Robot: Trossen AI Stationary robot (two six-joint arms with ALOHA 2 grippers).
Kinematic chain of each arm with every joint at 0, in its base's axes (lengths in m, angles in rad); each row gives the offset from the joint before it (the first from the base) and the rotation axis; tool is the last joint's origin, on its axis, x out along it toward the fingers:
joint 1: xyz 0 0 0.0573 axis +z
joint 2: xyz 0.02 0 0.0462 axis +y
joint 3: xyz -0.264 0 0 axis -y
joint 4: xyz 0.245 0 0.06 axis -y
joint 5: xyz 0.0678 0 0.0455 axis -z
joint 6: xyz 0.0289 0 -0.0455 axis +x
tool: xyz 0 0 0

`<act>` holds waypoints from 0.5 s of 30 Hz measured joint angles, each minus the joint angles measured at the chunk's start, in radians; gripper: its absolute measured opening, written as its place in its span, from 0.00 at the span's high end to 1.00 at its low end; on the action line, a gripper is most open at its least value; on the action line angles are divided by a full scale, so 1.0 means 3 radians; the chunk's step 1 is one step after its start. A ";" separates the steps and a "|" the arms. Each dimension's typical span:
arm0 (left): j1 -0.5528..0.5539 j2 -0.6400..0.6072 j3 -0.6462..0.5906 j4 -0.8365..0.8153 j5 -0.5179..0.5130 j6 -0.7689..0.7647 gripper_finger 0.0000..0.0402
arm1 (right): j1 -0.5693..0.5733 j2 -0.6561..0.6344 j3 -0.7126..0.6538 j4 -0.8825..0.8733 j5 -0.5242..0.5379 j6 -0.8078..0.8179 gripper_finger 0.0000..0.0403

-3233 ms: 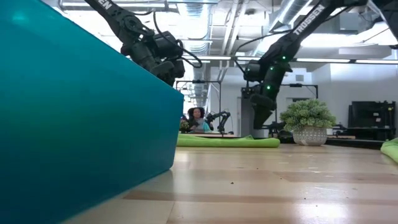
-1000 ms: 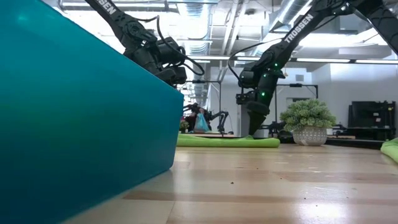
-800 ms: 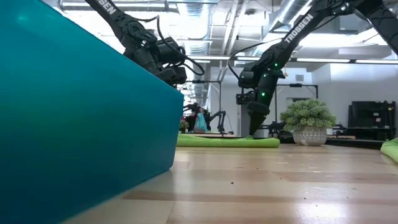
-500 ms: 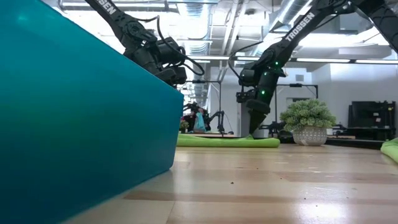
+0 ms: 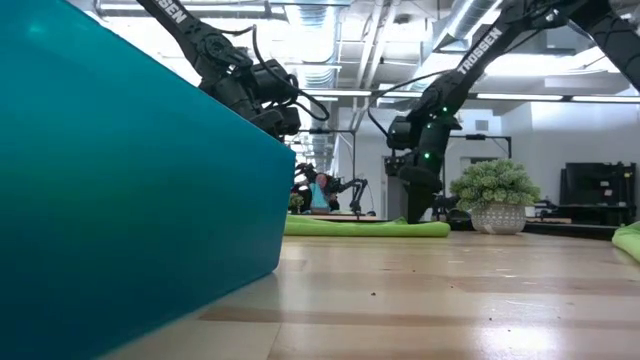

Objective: Fold microfiber towels
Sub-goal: Fold the top right green microfiber towel

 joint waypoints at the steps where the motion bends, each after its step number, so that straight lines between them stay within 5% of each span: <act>1: 0.0000 0.0000 0.0000 0.0001 -0.0001 0.0000 0.71 | 0.0017 0.0000 0.0001 0.0036 0.0023 -0.0001 0.45; 15: 0.0000 0.0000 0.0000 0.0039 -0.0007 0.0010 0.71 | 0.0059 -0.0006 0.0005 0.0167 0.0059 -0.0151 0.65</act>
